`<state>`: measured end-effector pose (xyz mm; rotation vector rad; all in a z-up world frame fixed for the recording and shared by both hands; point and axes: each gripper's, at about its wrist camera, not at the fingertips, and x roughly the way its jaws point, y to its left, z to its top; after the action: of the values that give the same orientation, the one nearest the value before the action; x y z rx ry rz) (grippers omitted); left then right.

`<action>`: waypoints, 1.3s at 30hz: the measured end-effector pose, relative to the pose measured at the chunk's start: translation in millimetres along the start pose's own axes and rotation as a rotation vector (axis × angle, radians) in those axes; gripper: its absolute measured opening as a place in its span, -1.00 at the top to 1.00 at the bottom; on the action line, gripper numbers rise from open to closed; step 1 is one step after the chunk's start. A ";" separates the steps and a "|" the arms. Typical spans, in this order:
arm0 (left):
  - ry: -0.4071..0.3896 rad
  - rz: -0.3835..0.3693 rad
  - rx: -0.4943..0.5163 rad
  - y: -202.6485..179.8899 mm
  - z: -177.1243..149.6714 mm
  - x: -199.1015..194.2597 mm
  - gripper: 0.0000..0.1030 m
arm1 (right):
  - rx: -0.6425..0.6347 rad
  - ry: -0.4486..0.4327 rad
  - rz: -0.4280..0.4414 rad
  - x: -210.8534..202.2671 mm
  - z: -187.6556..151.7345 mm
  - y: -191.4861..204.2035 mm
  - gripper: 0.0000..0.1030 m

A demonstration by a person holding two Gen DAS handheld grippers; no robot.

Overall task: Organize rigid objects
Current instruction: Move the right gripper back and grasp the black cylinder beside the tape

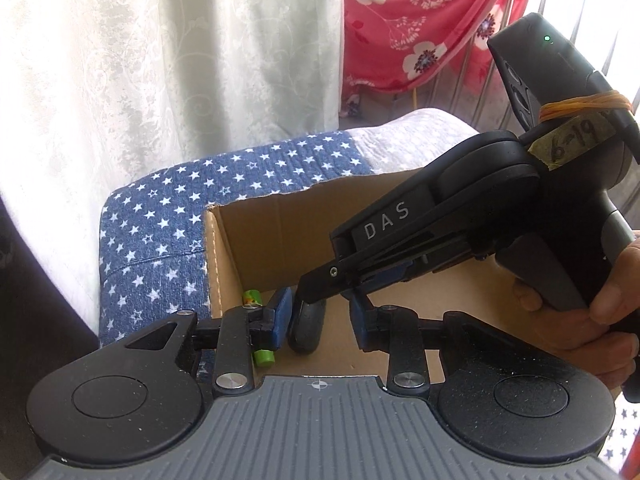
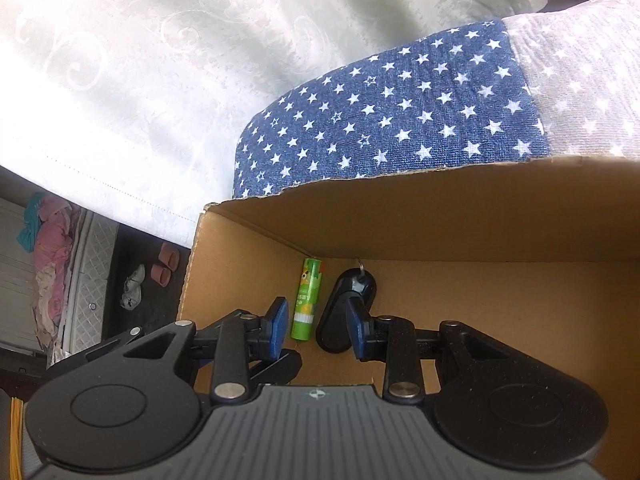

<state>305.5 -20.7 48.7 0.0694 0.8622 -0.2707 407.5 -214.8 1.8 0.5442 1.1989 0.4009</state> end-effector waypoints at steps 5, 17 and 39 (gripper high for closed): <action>-0.068 -0.006 -0.012 3.4 -6.2 -35.0 0.37 | -0.021 -0.061 0.028 -44.7 -15.1 8.1 0.33; -0.242 -0.117 -0.002 -12.3 -93.8 -149.2 0.32 | -0.201 -0.320 0.157 -196.9 -148.1 33.2 0.33; -0.204 -0.071 -0.001 -73.0 -217.8 -100.5 0.32 | 0.060 -0.132 0.297 -94.8 -251.6 -34.5 0.33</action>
<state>62.8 -33.4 -13.3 0.0100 0.6623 -0.3374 139.1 -249.9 -12.3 0.7928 1.0075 0.5738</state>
